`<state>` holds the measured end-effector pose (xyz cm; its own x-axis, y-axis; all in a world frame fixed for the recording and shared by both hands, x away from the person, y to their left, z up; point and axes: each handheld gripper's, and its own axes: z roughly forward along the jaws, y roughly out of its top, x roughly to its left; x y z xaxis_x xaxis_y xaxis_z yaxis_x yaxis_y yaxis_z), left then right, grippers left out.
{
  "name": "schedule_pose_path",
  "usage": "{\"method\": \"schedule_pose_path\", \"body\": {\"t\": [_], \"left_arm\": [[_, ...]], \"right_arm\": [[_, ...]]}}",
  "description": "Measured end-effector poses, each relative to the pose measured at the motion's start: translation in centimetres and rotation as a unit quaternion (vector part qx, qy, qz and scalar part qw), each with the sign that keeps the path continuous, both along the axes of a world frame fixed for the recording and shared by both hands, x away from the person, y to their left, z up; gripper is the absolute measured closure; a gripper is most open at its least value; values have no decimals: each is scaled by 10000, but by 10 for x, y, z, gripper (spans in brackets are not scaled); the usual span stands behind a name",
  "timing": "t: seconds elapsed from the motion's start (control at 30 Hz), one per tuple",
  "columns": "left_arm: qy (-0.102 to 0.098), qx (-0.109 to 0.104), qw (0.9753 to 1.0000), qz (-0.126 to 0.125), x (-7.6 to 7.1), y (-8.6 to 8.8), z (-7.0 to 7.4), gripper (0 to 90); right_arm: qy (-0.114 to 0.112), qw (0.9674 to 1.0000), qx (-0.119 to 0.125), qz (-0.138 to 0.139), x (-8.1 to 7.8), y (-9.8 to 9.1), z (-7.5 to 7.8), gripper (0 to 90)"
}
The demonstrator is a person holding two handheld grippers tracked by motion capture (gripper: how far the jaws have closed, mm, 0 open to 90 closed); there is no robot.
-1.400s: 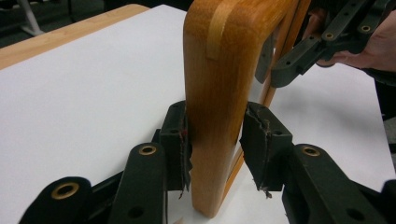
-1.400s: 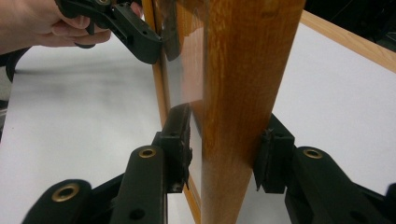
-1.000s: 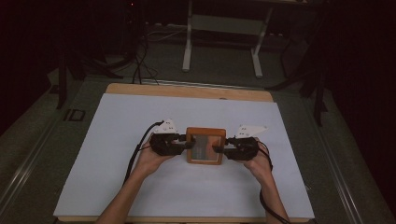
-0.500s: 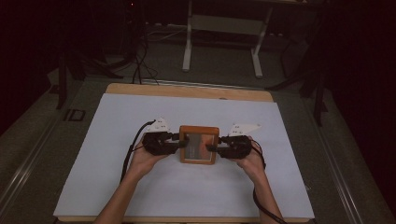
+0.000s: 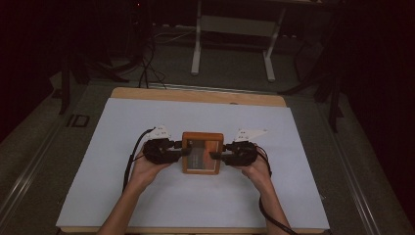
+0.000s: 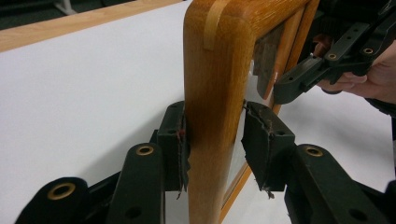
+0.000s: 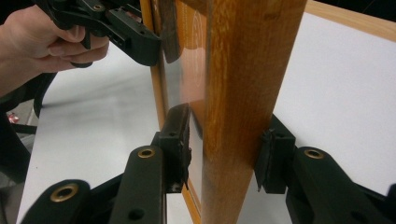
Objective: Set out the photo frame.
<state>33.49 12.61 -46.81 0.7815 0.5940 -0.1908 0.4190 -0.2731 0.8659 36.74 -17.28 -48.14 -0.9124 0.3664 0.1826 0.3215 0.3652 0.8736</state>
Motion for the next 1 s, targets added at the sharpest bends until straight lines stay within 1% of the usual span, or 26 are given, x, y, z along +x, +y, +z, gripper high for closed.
{"method": "schedule_pose_path", "body": {"t": [0.13, 0.23, 0.43, 0.5, 0.63, 0.8, 0.9, 1.0], "left_arm": [[76, 1, 9999, 67, 0, 3, -1, 617], [149, -93, 9998, 126, 2, 4, -3, 617], [354, -242, 9988, 218, 11, 6, -6, 615], [378, -239, 9986, 283, 14, 4, -6, 615], [526, -357, 9974, 351, 21, 4, -9, 612], [594, -404, 9968, 356, 25, 5, -11, 610], [604, -389, 9968, 357, 24, 5, -10, 609], [596, -345, 9969, 370, 23, 4, -9, 609]], "right_arm": [[109, 9999, 51, 21, 2, 3, -3, 607], [154, 9998, 96, 7, 5, 4, -4, 603], [303, 9995, 104, -82, 12, 6, -5, 594], [353, 9993, 91, -128, 15, 7, -6, 586], [469, 9985, 151, -219, 20, 6, -10, 581], [527, 9982, 173, -242, 23, 6, -12, 582], [500, 9984, 109, -231, 23, 7, -10, 581], [490, 9985, 102, -208, 23, 6, -10, 581]]}}
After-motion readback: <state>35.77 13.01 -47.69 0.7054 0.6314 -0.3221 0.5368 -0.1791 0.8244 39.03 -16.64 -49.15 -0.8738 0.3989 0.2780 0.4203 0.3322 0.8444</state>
